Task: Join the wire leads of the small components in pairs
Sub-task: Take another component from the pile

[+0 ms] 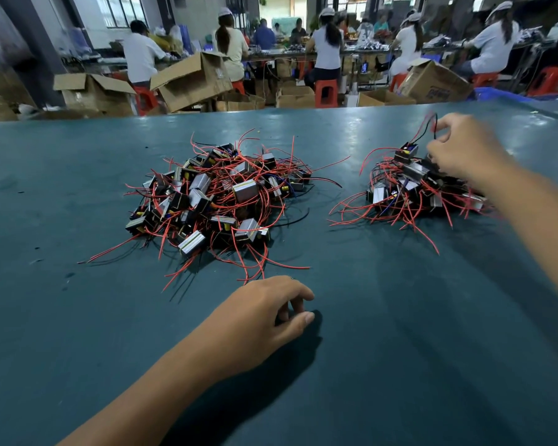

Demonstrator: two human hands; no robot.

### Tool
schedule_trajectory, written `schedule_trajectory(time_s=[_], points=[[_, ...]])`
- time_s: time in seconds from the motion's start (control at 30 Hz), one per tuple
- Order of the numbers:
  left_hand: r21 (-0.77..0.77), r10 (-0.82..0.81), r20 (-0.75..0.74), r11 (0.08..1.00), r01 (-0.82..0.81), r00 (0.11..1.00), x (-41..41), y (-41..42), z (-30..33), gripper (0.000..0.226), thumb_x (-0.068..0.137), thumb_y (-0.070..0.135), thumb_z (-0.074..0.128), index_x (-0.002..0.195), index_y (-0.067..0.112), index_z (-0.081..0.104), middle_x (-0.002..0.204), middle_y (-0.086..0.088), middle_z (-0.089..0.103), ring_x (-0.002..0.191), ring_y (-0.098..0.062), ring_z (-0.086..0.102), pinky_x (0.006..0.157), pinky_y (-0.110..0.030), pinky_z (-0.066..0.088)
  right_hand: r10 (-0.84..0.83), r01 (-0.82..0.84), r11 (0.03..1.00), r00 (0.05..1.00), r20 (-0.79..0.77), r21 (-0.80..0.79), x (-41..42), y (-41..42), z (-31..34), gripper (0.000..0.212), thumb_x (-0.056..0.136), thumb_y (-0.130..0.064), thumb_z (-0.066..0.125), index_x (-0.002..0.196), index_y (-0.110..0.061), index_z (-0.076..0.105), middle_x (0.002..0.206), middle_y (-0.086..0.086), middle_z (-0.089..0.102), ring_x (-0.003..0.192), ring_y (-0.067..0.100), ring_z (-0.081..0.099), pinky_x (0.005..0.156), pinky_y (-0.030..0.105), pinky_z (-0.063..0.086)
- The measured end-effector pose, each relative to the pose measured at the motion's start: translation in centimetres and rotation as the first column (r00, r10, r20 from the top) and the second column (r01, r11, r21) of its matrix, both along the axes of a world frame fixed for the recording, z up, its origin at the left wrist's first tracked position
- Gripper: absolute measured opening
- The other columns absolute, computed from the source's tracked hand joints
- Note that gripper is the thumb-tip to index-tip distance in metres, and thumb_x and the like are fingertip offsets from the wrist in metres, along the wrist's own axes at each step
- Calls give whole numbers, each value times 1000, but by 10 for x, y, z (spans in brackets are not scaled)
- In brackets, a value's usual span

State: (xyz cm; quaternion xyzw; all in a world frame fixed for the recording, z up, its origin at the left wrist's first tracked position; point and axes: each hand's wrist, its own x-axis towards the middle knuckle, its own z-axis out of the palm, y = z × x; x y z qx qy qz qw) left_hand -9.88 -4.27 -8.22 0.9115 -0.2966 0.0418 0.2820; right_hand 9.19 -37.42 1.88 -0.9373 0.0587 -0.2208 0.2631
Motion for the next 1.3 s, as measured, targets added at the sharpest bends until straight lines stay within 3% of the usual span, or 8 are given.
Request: schedule_trajectory(time_s=[0.1,0.23,0.37,0.57,0.67,0.9,1.07,1.3], points=[[4,8,11,1000,-8,1000,0,1,3,24,97,38,60,118,26,63,95,18,60,86,-6,56,75,-18,44,-107,107,994,991,77,12,-14,2,-1,42,91,-10,52,133,-5,52,120,23,64,114,39,57,97,42,45],[9,10,4,1000,-10,1000,-2,0,4,24,97,39,60,118,26,63,96,18,60,87,-4,56,75,-17,44,-142,98,985,928,344,140,-32,14,-11,32,90,-8,42,119,-7,56,101,19,69,99,37,61,83,42,48],[21,16,1,1000,-16,1000,-3,0,4,25,97,39,60,119,27,63,96,19,60,87,-3,56,79,-21,46,-106,77,994,891,442,82,-43,21,-15,29,89,-9,39,108,-8,61,108,17,65,101,38,58,82,44,48],[36,21,17,999,-21,1000,-2,1,3,25,97,40,60,118,27,63,96,19,59,89,-3,57,82,-28,49,-93,196,945,929,359,-262,-53,47,-13,25,87,-19,56,108,-8,64,118,18,59,113,38,50,104,45,33],[28,10,32,1000,-11,999,-1,0,2,24,97,38,61,117,24,65,94,19,59,87,-3,57,79,-27,49,246,-186,962,911,332,-202,-62,99,-11,18,89,-14,55,100,-7,67,104,14,66,101,33,57,90,40,45],[-71,103,92,993,-97,990,6,6,2,20,94,35,60,105,20,70,90,12,66,79,-6,59,71,-23,48,771,-765,634,637,18,-111,-73,205,-24,12,91,-13,59,94,-13,71,80,-5,67,71,12,57,71,26,44],[-100,156,123,984,-144,980,12,12,1,5,94,22,66,96,19,70,84,12,66,76,-5,58,68,-22,46,633,-645,667,754,-173,-373,-58,236,-40,7,92,-24,58,96,-21,62,97,-1,66,90,23,60,74,36,50],[-123,132,120,986,-117,984,10,10,2,7,94,23,64,94,17,69,82,7,65,74,-11,59,69,-37,50,594,-676,691,733,-331,-256,-55,236,-57,40,78,-49,76,104,-25,57,106,-2,65,95,22,60,81,39,53]])
